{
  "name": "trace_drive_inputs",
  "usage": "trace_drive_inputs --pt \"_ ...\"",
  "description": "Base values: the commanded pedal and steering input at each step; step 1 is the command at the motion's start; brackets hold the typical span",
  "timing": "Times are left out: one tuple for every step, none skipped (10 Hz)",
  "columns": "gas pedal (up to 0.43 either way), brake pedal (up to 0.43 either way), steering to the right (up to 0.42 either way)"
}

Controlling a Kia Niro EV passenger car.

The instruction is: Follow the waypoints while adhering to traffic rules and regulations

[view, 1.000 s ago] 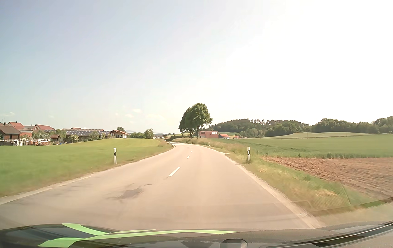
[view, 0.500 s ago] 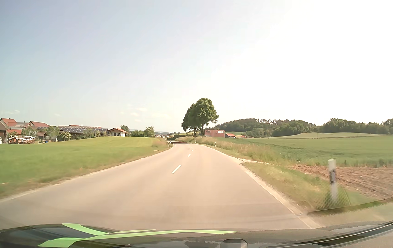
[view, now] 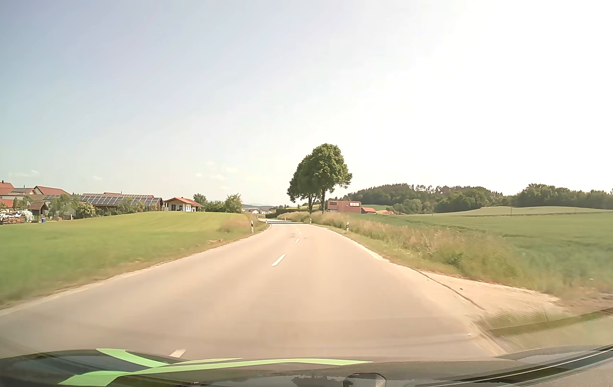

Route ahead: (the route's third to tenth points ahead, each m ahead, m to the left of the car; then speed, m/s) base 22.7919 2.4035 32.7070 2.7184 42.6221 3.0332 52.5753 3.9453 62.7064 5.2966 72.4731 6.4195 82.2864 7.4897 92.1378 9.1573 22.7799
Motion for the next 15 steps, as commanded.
trace_drive_inputs --pt "0.138 0.0 -0.012" --pt "0.138 0.0 -0.012" --pt "0.138 0.0 -0.012" --pt "0.138 0.0 -0.012" --pt "0.138 0.0 -0.011" --pt "0.138 0.0 -0.011" --pt "0.138 0.0 -0.011" --pt "0.138 0.0 -0.011" --pt "0.138 0.0 -0.01" --pt "0.138 0.0 -0.01" --pt "0.138 0.0 -0.01" --pt "0.138 0.0 -0.01" --pt "0.138 0.0 -0.01" --pt "0.138 0.0 -0.01" --pt "0.138 0.0 -0.01"
